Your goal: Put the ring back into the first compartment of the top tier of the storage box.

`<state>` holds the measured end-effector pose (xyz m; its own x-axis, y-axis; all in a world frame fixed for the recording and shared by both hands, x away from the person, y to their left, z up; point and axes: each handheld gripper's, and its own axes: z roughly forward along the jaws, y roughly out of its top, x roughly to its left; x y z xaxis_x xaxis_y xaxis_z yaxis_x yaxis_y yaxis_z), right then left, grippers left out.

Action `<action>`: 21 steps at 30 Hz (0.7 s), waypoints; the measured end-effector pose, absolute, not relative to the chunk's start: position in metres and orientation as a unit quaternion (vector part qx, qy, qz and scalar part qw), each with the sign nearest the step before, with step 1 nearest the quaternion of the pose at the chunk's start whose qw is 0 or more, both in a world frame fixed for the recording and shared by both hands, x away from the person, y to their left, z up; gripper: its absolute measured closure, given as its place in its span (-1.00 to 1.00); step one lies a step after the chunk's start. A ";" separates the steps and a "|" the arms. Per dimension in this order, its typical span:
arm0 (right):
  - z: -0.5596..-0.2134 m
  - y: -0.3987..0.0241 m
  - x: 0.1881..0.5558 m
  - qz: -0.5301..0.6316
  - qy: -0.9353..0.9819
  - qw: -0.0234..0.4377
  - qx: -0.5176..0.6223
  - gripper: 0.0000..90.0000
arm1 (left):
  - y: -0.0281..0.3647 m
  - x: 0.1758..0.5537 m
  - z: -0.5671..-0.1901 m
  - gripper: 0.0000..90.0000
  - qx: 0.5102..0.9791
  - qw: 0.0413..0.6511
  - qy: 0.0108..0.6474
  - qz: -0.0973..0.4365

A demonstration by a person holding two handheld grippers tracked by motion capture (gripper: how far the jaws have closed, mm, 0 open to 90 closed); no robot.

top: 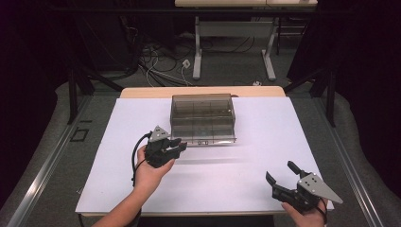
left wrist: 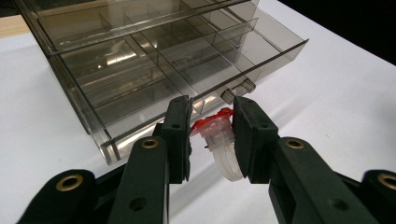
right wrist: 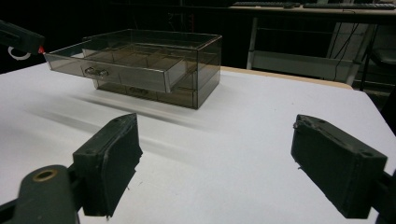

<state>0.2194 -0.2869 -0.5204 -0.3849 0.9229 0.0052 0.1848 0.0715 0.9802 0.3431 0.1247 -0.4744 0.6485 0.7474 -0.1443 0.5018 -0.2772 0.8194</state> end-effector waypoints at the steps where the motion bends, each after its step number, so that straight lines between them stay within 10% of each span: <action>1: -0.520 -0.287 0.219 0.528 0.643 0.349 0.431 -0.67 | 0.125 0.343 -0.474 0.50 0.787 0.452 0.397 0.136; 21: -0.520 -0.287 0.219 0.529 0.644 0.348 0.430 -0.67 | 0.117 0.369 -0.465 0.50 0.787 0.440 0.416 0.120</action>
